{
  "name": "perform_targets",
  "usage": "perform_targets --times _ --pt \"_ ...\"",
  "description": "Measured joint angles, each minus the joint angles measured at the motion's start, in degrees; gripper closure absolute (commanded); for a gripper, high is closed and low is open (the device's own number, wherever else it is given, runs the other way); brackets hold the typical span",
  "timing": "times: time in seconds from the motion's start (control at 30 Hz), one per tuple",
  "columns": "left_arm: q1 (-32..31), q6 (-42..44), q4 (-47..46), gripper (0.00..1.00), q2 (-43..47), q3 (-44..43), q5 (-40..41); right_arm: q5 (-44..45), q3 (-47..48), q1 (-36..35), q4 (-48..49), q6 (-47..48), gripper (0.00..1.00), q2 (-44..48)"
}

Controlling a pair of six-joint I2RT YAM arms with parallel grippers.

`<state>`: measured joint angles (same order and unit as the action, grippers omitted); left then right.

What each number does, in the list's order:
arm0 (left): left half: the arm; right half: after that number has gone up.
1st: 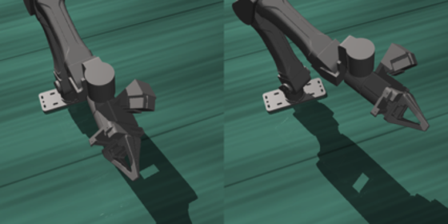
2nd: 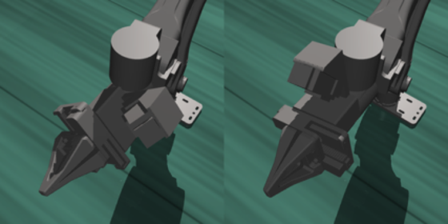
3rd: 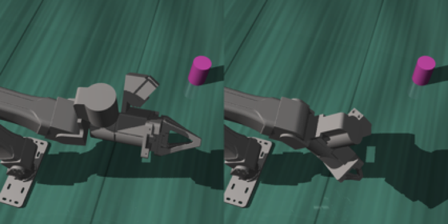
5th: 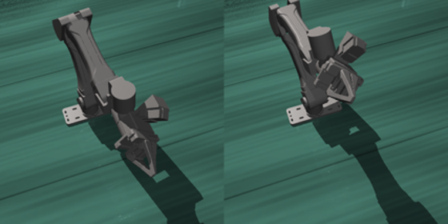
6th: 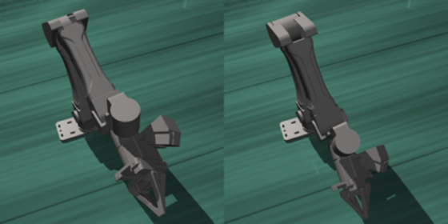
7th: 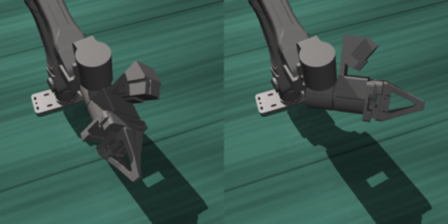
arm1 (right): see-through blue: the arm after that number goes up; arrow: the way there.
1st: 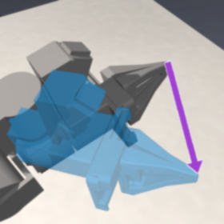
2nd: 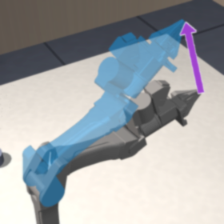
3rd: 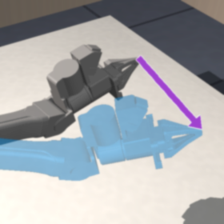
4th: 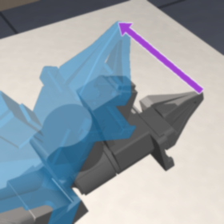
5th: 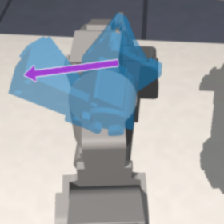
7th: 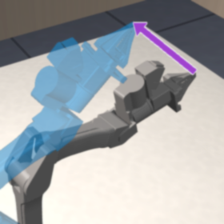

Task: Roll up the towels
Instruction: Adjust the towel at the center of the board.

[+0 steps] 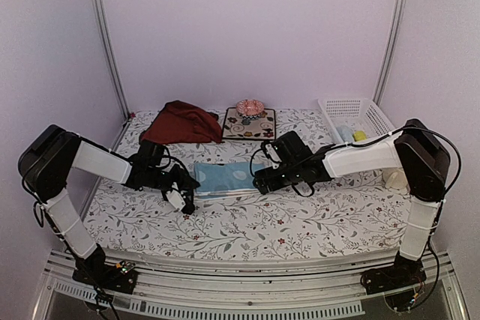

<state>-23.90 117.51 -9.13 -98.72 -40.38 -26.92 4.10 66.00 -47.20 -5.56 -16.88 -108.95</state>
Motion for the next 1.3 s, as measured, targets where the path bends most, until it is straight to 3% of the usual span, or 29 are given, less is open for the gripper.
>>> perform_targets --times 0.3,0.57,1.3 --pt "-0.3 0.0 0.3 0.80 0.0 0.0 0.7 0.0 0.0 0.0 0.0 0.0 0.08 0.0" --pt "-0.6 0.0 1.5 0.97 0.0 0.0 0.9 0.0 0.0 0.0 0.0 0.0 0.07 0.0" --pt "-0.9 -4.6 7.9 0.99 8.2 -0.5 -2.0 -0.2 0.0 0.0 0.0 0.0 0.06 0.0"
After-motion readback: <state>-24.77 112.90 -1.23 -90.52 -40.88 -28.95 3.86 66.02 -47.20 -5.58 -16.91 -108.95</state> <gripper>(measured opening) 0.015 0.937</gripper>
